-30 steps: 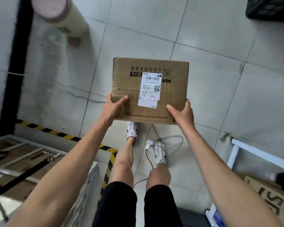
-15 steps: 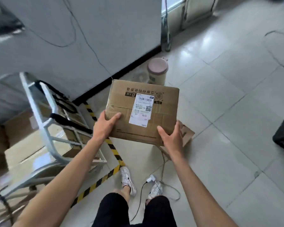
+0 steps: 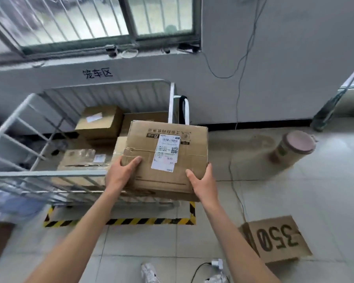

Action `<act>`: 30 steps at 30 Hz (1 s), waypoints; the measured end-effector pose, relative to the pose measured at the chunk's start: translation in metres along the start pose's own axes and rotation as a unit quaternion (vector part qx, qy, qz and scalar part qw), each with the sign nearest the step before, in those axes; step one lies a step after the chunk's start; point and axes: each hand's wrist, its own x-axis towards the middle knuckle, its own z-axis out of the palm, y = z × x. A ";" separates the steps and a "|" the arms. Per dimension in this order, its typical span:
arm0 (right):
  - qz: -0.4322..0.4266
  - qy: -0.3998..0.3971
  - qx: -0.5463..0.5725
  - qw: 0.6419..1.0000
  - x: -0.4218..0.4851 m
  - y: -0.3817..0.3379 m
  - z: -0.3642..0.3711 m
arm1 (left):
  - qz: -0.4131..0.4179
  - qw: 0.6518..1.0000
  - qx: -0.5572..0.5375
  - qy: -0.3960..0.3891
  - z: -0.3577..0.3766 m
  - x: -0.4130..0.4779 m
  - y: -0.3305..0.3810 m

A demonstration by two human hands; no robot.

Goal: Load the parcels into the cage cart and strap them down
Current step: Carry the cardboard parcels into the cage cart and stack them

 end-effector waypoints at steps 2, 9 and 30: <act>0.015 -0.033 -0.007 0.999 -0.008 -0.007 0.039 | -0.026 1.000 -0.003 0.001 -0.027 0.010 -0.032; 0.010 -0.056 -0.033 0.998 -0.037 -0.038 0.154 | -0.077 0.996 -0.044 -0.032 -0.106 0.058 -0.133; 0.005 0.032 -0.173 0.984 0.099 -0.136 0.261 | -0.065 0.996 -0.039 -0.057 -0.147 0.235 -0.127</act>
